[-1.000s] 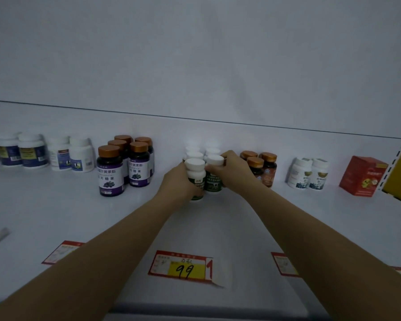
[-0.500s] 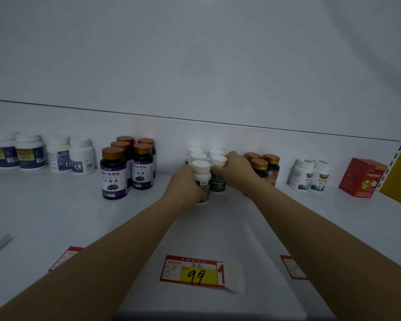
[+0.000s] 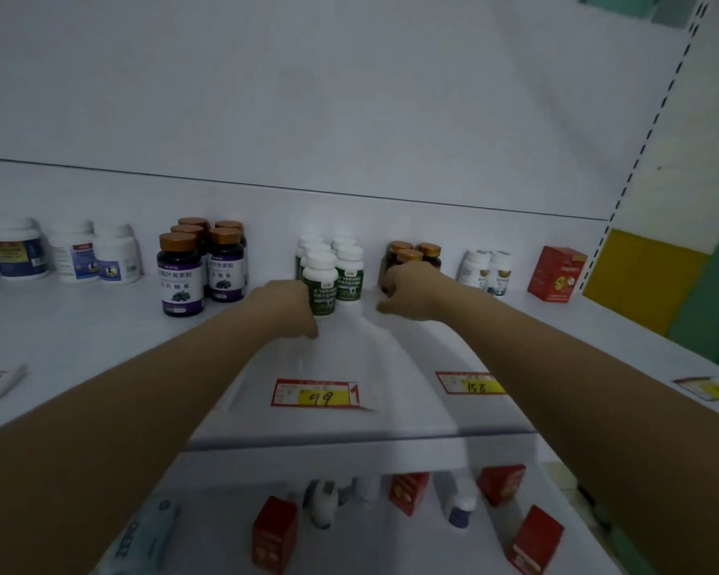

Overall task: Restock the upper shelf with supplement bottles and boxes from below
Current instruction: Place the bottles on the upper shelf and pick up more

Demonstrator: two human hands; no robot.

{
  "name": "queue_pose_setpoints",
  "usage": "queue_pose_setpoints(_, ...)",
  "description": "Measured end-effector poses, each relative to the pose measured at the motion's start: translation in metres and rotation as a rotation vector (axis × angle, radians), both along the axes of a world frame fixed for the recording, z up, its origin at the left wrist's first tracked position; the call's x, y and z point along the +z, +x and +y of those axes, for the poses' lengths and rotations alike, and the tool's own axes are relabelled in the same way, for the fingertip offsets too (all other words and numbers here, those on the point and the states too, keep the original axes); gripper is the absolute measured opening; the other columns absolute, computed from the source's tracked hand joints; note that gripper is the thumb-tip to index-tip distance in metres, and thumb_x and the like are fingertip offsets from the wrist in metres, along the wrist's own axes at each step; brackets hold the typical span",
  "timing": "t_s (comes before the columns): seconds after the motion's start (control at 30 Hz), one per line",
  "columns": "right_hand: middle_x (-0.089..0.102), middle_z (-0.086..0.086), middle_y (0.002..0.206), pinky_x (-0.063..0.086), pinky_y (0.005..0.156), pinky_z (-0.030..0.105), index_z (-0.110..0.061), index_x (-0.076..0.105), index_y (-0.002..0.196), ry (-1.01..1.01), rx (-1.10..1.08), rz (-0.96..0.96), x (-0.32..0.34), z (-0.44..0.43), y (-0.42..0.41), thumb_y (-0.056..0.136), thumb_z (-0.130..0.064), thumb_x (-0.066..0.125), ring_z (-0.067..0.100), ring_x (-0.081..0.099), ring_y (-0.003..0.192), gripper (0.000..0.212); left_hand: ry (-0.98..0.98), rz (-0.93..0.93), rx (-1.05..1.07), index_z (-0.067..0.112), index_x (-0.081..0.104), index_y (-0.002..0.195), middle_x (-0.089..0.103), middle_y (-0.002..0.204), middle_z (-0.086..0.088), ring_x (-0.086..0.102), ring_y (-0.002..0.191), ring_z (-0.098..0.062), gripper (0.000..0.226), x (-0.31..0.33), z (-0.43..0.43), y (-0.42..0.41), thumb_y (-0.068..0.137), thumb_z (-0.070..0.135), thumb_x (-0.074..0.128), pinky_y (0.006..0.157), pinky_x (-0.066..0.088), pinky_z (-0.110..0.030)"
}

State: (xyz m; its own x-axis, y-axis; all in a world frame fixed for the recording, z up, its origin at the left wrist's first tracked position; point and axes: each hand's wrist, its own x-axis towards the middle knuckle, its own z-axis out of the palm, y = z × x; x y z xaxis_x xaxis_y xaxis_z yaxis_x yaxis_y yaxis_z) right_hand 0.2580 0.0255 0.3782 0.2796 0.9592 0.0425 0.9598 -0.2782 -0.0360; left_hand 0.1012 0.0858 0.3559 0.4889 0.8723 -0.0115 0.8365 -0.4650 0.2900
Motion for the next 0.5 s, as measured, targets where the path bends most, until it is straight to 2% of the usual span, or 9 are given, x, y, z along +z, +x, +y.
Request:
queue_pose_setpoints(0.07, 0.052, 0.004, 0.084, 0.037, 0.068, 0.027, -0.001, 0.06, 0.11, -0.029, 0.007, -0.026, 0.003, -0.023, -0.003, 0.093, -0.032, 0.052, 0.02, 0.048, 0.083, 0.036, 0.026, 0.008, -0.002, 0.003, 0.048, 0.13, 0.054, 0.132, -0.013, 0.053, 0.117, -0.026, 0.056, 0.003, -0.02, -0.004, 0.084, 0.031, 0.066, 0.088, 0.044, -0.029)
queue_pose_setpoints(0.17, 0.06, 0.01, 0.103, 0.04, 0.07, 0.026, -0.001, 0.059, 0.119, -0.044, 0.019, -0.039, 0.01, -0.059, -0.004, 0.095, -0.032, 0.05, 0.022, 0.051, 0.091, 0.041, 0.044, 0.0, -0.014, 0.004, 0.046, 0.133, 0.05, 0.137, -0.013, 0.05, 0.122, -0.027, 0.06, 0.008, -0.053, -0.008, 0.084, 0.031, 0.067, 0.094, 0.043, -0.03)
queue_pose_setpoints(0.23, 0.059, 0.013, 0.121, 0.045, 0.083, 0.029, -0.001, 0.055, 0.127, -0.026, 0.039, -0.042, 0.013, -0.089, -0.005, 0.095, -0.033, 0.049, 0.026, 0.054, 0.109, 0.046, 0.065, -0.025, -0.016, 0.004, 0.047, 0.133, 0.05, 0.137, -0.014, 0.049, 0.122, -0.027, 0.06, 0.012, -0.082, -0.008, 0.084, 0.031, 0.067, 0.093, 0.042, -0.031)
queue_pose_setpoints(0.3, 0.055, 0.014, 0.132, 0.042, 0.098, 0.033, -0.003, 0.052, 0.131, -0.003, 0.062, -0.042, 0.013, -0.123, -0.004, 0.095, -0.034, 0.05, 0.029, 0.05, 0.121, 0.047, 0.092, -0.051, -0.016, 0.002, 0.05, 0.13, 0.052, 0.134, -0.015, 0.051, 0.117, -0.028, 0.056, 0.014, -0.113, -0.006, 0.084, 0.031, 0.067, 0.087, 0.044, -0.03)
queue_pose_setpoints(0.37, 0.056, 0.015, 0.131, 0.042, 0.1, 0.036, -0.002, 0.056, 0.127, 0.015, 0.085, -0.057, 0.009, -0.158, 0.002, 0.094, -0.033, 0.051, 0.03, 0.051, 0.121, 0.045, 0.118, -0.103, -0.016, 0.0, 0.054, 0.126, 0.055, 0.13, -0.017, 0.053, 0.108, -0.028, 0.053, 0.011, -0.147, 0.0, 0.084, 0.03, 0.067, 0.076, 0.043, -0.027)
queue_pose_setpoints(0.5, 0.062, 0.021, 0.12, 0.047, 0.094, 0.041, 0.002, 0.061, 0.119, 0.062, 0.09, -0.054, -0.007, -0.228, 0.022, 0.092, -0.025, 0.053, 0.034, 0.056, 0.112, 0.039, 0.137, -0.181, -0.034, 0.002, 0.053, 0.127, 0.053, 0.131, -0.016, 0.05, 0.116, -0.029, 0.05, -0.009, -0.221, 0.019, 0.086, 0.027, 0.065, 0.086, 0.041, -0.031)
